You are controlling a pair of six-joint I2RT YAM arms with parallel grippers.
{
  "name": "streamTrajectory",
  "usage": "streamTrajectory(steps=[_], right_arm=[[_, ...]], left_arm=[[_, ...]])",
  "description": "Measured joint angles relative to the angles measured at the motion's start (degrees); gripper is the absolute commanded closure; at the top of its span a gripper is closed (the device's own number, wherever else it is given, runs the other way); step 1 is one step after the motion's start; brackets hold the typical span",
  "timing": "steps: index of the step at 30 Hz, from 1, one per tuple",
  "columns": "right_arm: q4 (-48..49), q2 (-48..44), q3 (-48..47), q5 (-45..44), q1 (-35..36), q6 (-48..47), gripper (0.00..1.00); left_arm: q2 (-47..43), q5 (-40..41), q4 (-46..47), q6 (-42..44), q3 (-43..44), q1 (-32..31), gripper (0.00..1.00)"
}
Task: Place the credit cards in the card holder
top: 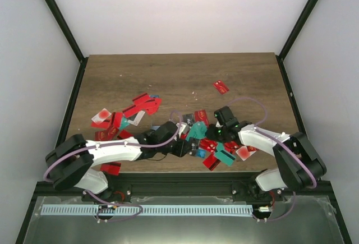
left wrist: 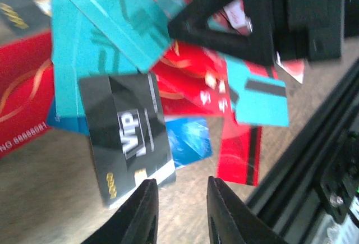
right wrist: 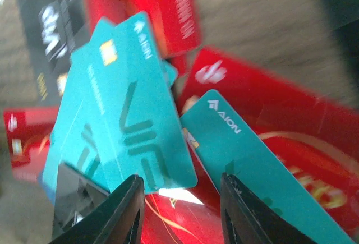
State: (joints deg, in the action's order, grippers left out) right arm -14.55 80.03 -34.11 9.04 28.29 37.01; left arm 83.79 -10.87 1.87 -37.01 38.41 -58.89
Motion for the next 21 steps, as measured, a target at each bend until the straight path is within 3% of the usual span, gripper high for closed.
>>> streamTrajectory(steps=[11,21], right_arm=[[0.6,1.5,-0.5,1.2,14.8,4.0,0.62],[-0.7,3.2,-2.6,5.8,22.3,8.6,0.62]], left_arm=[[-3.6,7.8,-6.5,1.5,-1.6,2.3,0.65],[-3.9,5.5,-4.9,3.0,-4.7,2.4,0.64]])
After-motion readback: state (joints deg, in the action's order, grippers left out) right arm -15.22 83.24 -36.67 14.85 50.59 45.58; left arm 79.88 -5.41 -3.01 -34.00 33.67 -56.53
